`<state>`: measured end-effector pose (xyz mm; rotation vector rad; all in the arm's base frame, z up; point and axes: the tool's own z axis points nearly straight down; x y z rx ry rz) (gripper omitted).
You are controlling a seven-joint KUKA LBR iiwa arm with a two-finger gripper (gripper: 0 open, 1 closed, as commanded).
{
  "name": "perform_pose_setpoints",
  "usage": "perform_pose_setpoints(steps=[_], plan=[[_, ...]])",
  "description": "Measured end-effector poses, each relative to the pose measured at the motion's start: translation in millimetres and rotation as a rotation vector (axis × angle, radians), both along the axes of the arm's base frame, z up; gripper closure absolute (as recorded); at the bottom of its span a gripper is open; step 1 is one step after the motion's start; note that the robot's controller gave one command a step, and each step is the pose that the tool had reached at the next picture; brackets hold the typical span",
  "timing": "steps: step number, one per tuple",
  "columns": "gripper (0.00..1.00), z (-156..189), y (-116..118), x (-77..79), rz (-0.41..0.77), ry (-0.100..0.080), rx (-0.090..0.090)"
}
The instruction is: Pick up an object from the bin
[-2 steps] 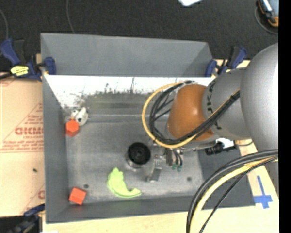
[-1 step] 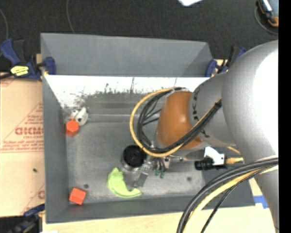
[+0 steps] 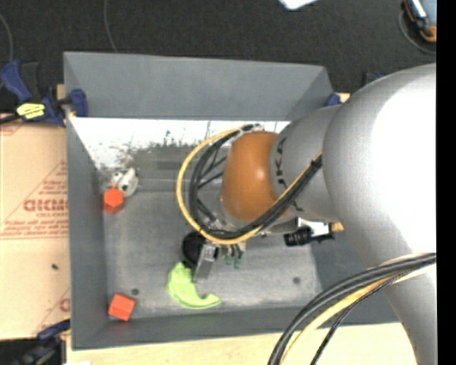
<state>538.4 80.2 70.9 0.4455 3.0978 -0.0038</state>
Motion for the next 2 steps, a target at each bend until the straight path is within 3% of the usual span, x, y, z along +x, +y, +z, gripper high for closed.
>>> perform_pose_setpoints(steps=[2], plan=[[1.00, 0.0, -0.1, 0.1, 0.005, 0.000, -0.001]])
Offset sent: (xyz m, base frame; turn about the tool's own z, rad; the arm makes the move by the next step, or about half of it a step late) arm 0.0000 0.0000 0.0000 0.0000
